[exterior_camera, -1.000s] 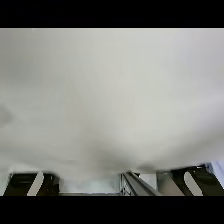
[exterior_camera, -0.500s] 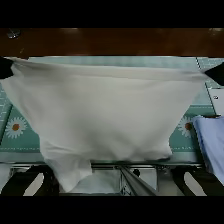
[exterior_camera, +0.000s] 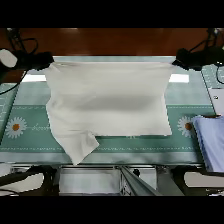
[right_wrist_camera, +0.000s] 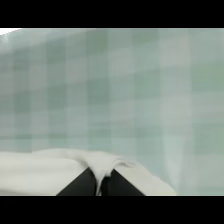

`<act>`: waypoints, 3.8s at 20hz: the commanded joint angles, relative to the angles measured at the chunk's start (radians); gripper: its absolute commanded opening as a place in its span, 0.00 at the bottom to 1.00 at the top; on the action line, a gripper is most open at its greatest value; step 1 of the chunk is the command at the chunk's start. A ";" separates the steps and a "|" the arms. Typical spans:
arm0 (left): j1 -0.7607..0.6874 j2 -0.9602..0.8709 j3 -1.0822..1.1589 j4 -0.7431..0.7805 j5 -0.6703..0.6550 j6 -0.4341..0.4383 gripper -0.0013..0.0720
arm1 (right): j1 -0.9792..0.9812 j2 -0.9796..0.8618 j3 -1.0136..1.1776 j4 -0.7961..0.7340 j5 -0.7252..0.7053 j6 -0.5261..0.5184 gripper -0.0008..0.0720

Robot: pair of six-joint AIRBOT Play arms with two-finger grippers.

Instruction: Fold the shirts.

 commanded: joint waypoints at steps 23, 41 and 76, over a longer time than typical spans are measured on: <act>0.087 -0.193 -0.007 -0.130 -0.642 0.257 0.98 | -0.041 -0.218 0.058 -0.113 0.433 -0.016 0.87; 0.629 0.405 -0.868 -0.473 -0.592 0.314 0.98 | -0.294 0.600 -1.053 0.335 0.153 -0.320 0.87; 0.276 0.399 -1.000 -0.590 -0.415 0.418 0.07 | -0.286 0.528 -1.115 0.040 0.093 -0.072 0.86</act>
